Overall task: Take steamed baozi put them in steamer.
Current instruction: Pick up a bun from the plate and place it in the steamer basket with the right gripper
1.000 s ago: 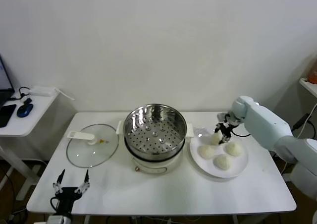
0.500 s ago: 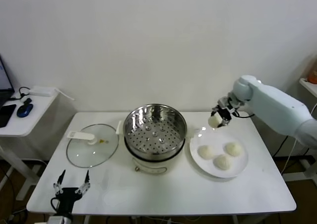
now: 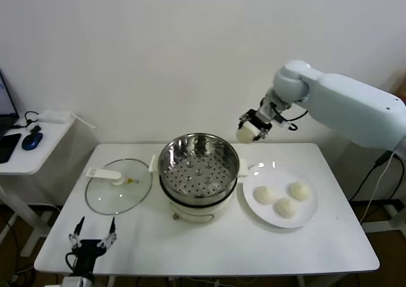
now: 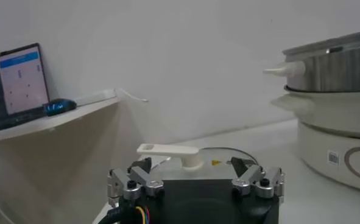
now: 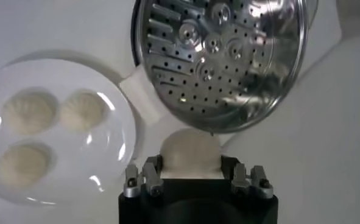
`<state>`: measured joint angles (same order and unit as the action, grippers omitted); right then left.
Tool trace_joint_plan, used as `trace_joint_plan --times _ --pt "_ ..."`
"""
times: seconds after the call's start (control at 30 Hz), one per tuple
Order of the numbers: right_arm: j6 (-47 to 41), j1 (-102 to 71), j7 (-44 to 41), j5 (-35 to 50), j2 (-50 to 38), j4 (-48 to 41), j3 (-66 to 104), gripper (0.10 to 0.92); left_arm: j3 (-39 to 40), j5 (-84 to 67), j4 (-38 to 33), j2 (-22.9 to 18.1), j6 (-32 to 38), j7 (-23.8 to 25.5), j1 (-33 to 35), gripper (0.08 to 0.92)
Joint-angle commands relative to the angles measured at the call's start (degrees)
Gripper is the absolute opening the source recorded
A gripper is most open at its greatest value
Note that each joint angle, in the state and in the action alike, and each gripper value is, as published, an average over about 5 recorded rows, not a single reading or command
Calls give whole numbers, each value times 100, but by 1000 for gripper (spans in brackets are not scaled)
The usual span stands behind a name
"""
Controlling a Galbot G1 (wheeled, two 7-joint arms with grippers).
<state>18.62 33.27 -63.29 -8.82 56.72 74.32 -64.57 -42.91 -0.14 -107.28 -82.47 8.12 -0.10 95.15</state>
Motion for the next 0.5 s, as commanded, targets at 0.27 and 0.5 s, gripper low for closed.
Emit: trace_joint_plan --times 0.27,0.5 --pt "970 -964 174 -2112 1864 -688 457 642 -106 -82 -157 -4 -76 0 90 823" --pt "1262 -1372 298 -2954 2129 -1102 663 654 -140 -115 -157 5 -70 -2 111 823"
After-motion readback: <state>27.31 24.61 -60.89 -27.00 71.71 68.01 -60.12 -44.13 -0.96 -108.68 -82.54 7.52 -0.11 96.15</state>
